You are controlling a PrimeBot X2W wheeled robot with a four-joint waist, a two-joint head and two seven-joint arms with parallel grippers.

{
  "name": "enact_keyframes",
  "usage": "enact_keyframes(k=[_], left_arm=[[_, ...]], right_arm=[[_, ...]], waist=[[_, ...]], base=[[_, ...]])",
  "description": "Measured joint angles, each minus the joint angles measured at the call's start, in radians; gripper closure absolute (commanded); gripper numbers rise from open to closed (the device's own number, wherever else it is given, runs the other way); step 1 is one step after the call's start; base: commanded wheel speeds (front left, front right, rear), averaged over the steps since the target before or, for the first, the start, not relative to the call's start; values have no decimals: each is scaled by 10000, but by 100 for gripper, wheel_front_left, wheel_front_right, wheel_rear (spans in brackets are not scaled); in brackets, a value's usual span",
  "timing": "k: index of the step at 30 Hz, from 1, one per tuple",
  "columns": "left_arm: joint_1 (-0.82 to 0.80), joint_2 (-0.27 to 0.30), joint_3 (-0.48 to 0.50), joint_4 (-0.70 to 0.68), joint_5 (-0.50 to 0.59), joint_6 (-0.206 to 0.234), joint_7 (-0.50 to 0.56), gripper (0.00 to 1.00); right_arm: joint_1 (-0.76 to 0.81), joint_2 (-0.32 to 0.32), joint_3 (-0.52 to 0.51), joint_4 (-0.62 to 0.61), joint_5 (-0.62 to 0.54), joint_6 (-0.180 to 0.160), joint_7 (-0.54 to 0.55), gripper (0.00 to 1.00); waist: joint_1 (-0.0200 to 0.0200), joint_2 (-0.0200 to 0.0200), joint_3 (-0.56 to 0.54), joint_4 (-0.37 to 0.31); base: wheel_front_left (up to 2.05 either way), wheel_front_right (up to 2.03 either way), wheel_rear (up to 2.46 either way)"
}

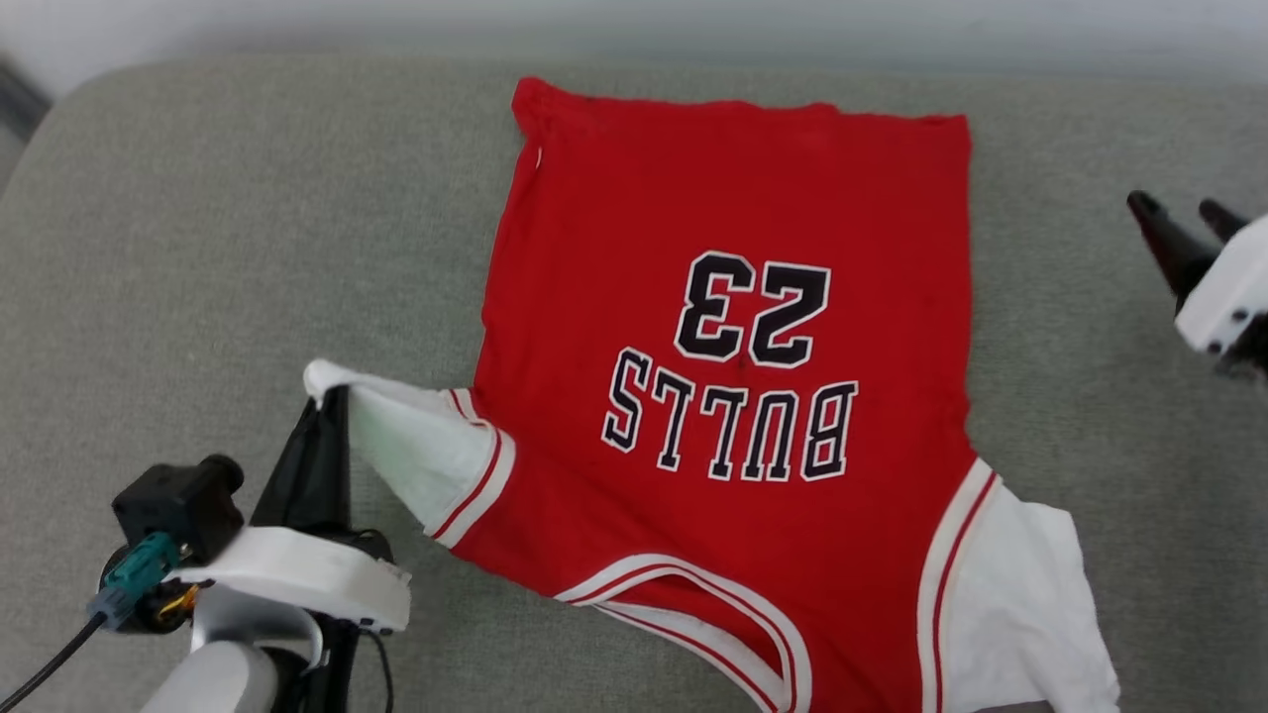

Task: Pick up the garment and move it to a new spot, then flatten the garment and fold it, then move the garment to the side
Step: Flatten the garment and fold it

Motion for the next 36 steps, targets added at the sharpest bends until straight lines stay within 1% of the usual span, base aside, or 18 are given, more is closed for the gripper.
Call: enact_keyframes(k=[4,7,8,9,14,17,23,24,25,29,33,35,36], left_arm=[[-817,-322,-324,19,284,-274,-151,100],[-1372,-525,-485,31,460,-474,-301,100],[-1796,-729,-663,12,625,-608,-410,100],[-1925,-786,-688,-15,681,-665,-474,100],[-2340,-1081,-880,-79,878,-865,-660,100],[-2463,-1187,-963,-113,951,-928,-748,100],[-2522,-1310,-1026,-73,1041,-972,-838,100],[-2522,-1319,-1034,-42,1041,-1003,-855,100],[-2522,-1333,-1035,-13,1043,-1011,-867,100],[-2522,-1394,-1051,134,1041,-1016,-901,100],[-2486,-1375,-1001,347,1039,-1005,-917,100],[-2365,-1329,-972,474,1026,-951,-924,100],[-1833,-1126,-807,790,844,-809,-907,100]], right_arm=[[-2002,-458,88,1290,-169,-2,1248,0],[-3183,-614,92,1979,-422,-2,1941,0],[-4139,-700,-2,2531,-644,-2,2401,0],[-4464,-715,-81,2748,-686,-2,2594,0],[-5381,-790,-270,3521,-1218,-2,3007,0],[-5633,-796,-345,3916,-1522,0,3204,0],[-6478,-932,-1312,4784,-2364,17,4263,0],[-6584,-926,-1457,4886,-2556,25,4406,20],[-6623,-913,-1593,4922,-2702,25,4451,100],[-6638,-853,-1749,4913,-3212,8,4270,100],[-6424,-779,-1277,4706,-3384,0,3939,100],[-6201,-792,-874,4581,-3365,0,3908,100],[-5706,-1080,242,3762,-2681,0,3948,100]], waist=[[1,0,889,431],[1,0,1503,813],[2,0,2045,1216],[1,0,2242,1368],[2,0,3022,2052],[1,0,3378,2411],[-4,0,3796,2846],[-4,0,3810,2880],[-4,0,3807,2898],[-3,0,3726,2899],[-1,0,3432,2821],[-1,1,3194,2735],[-1,0,2464,2382]], base=[[0,0,0],[0,0,0],[0,0,0],[0,0,0],[0,0,0],[0,0,0],[0,0,0],[0,0,0],[0,0,0],[0,0,0],[0,0,0],[0,0,0],[0,0,0]])
